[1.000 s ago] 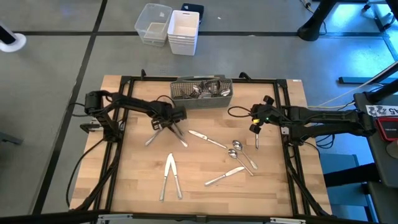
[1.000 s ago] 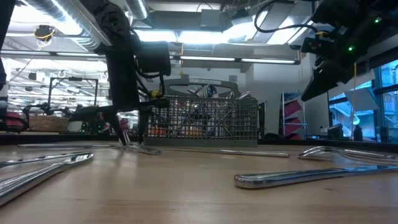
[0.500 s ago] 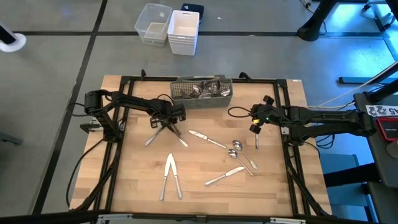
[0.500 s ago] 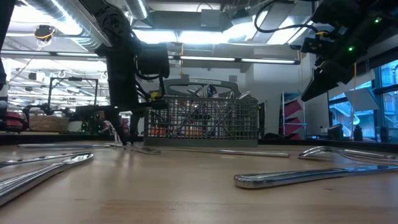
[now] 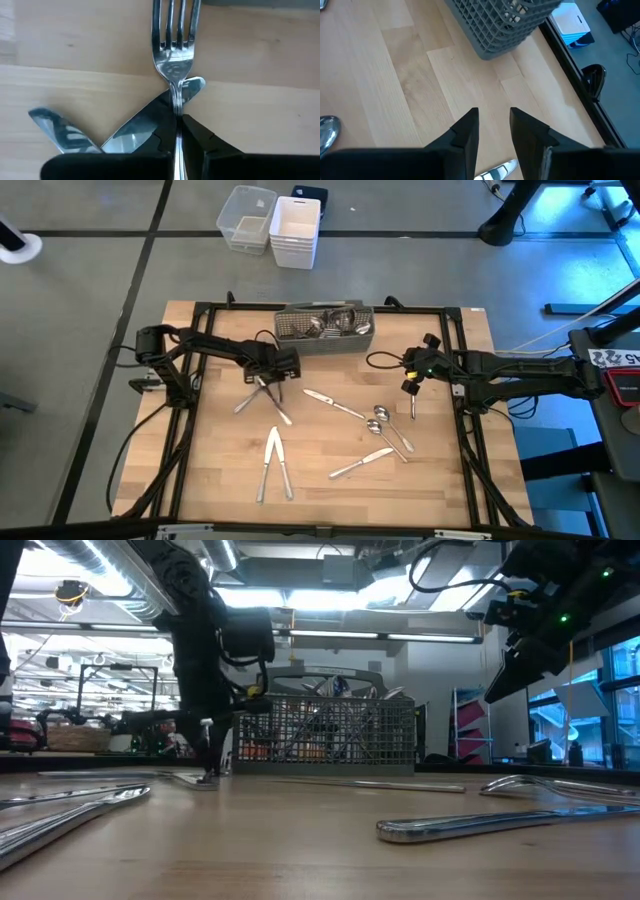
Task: Sort silverware
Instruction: Put the silver fork into the gray silverware organizer
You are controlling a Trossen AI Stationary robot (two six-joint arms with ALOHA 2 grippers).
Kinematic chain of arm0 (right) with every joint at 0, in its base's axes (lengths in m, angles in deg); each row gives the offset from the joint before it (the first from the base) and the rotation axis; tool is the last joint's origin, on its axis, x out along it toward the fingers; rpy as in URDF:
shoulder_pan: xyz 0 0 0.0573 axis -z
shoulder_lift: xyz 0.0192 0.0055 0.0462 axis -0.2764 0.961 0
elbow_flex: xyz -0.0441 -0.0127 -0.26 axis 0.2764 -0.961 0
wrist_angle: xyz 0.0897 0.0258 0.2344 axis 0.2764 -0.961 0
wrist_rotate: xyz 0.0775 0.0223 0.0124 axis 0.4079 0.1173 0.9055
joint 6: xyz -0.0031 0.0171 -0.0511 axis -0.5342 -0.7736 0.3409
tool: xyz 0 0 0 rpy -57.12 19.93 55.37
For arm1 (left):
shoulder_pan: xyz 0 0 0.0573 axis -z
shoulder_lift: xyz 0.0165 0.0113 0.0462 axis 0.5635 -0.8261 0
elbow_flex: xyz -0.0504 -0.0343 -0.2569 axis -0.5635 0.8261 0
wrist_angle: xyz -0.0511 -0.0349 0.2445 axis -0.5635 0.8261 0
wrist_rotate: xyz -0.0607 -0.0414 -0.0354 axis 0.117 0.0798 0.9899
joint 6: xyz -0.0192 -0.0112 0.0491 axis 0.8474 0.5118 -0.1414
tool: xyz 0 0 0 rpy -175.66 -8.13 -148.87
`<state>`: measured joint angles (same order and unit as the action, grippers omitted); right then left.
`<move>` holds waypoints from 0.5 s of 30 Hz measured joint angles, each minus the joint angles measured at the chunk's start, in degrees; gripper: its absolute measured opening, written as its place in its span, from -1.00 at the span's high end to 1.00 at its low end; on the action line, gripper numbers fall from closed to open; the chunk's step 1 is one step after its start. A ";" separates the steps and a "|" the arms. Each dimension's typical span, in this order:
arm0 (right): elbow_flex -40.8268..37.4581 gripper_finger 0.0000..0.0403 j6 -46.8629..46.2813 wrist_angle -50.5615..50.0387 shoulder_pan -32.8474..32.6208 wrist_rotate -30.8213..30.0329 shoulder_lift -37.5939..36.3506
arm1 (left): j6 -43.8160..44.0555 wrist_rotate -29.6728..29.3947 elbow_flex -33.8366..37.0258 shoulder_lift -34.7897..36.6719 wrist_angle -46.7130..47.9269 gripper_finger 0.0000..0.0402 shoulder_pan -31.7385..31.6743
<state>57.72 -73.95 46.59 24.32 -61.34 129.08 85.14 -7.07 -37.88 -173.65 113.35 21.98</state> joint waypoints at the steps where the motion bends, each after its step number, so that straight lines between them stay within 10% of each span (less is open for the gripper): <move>1: 0.00 0.45 0.00 0.00 0.00 0.00 0.00 | -0.62 0.29 0.05 0.42 -0.50 0.97 0.31; 15: 0.02 0.45 0.04 -0.06 -0.02 0.02 0.02 | -3.44 7.69 -0.05 10.95 -1.23 0.98 6.12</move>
<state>57.74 -73.91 46.53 24.30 -61.32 129.10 81.70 0.63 -37.93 -162.70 112.12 28.09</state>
